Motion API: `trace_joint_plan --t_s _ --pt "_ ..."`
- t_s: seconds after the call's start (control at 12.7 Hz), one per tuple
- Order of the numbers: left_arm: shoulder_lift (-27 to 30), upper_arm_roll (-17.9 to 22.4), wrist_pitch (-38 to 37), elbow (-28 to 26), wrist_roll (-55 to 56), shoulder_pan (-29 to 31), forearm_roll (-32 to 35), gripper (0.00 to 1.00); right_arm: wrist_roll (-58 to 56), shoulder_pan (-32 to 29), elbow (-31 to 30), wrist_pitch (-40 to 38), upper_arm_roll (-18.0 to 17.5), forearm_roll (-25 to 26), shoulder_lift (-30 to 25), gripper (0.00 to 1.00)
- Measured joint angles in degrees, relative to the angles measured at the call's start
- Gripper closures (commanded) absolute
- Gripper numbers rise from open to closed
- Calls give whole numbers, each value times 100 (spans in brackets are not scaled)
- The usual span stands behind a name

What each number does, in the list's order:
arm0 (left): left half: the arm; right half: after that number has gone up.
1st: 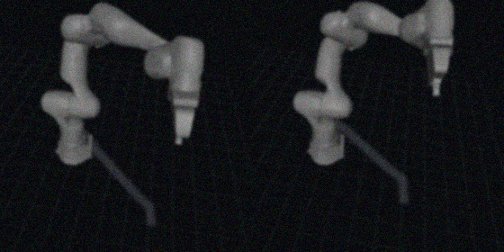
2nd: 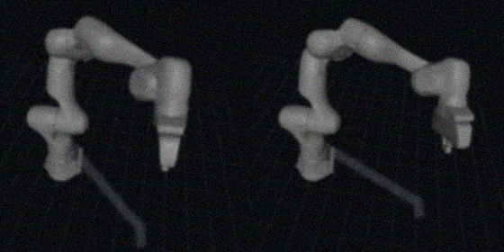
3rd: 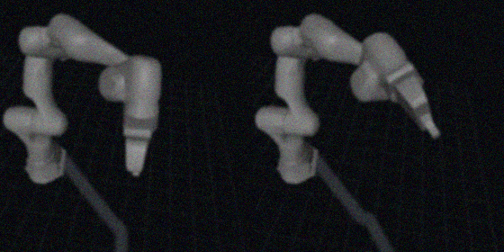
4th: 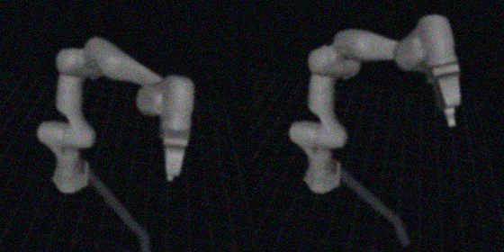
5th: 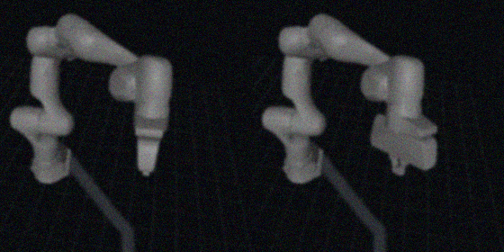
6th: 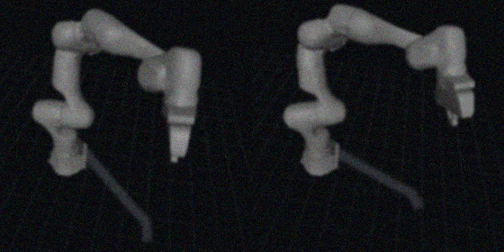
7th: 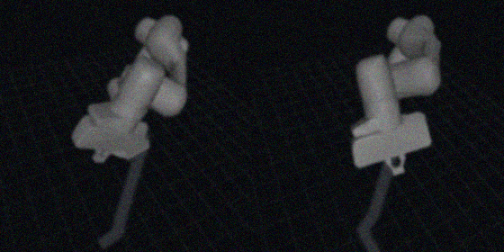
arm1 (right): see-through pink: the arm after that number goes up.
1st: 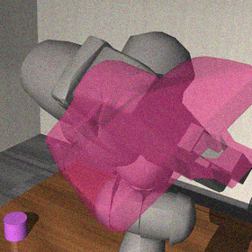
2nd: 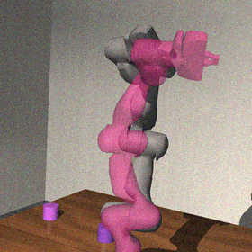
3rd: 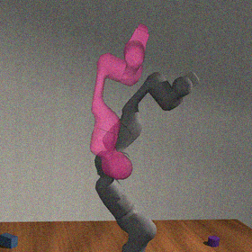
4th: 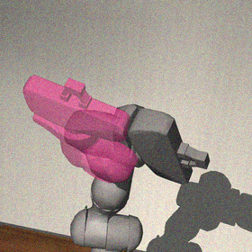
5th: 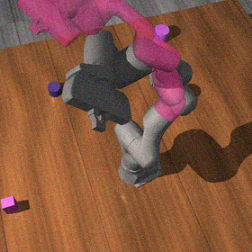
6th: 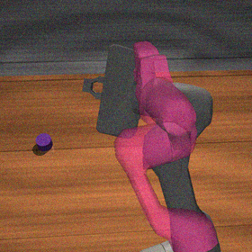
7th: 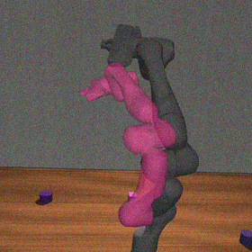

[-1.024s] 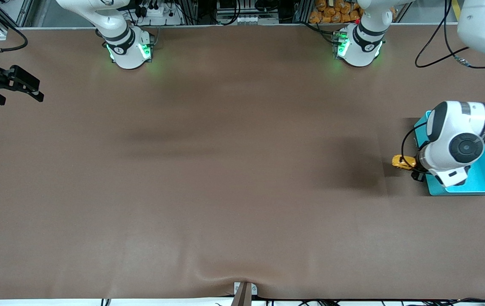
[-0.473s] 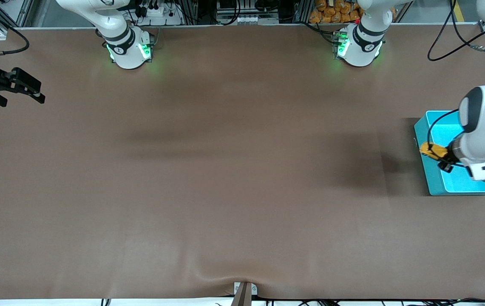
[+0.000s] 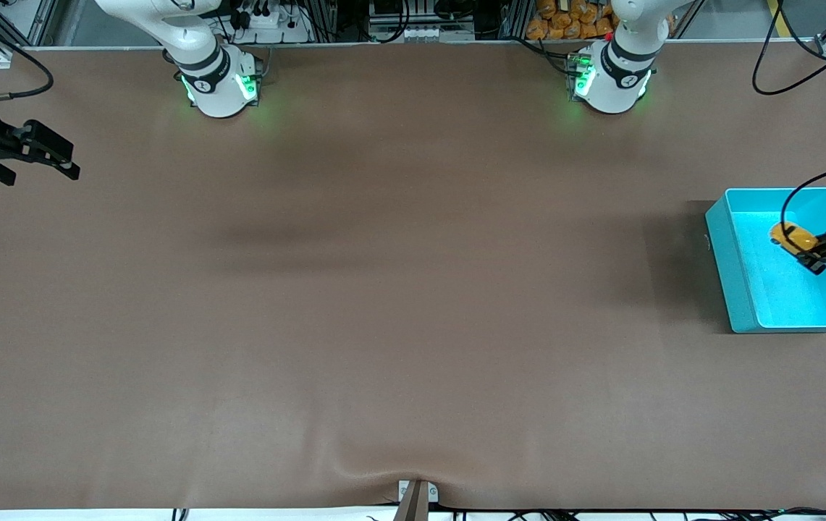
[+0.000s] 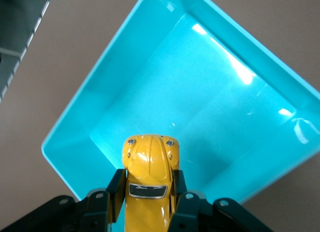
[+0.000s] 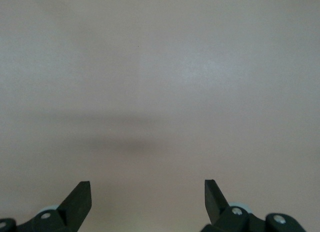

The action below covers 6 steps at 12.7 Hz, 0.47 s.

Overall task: Wind and store yellow beetle car
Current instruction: 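Lift the car with the left gripper over the blue box, then lower the car into the box and open the left gripper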

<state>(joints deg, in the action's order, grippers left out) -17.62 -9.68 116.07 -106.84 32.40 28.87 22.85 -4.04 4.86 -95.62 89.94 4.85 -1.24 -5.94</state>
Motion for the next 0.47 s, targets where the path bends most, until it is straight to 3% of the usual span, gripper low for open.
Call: trace_joint_plan --t_s 0.47 --pt "-504 1 703 -118 -2104 508 0 94 -2 3 0 11 -35 -2 22 0"
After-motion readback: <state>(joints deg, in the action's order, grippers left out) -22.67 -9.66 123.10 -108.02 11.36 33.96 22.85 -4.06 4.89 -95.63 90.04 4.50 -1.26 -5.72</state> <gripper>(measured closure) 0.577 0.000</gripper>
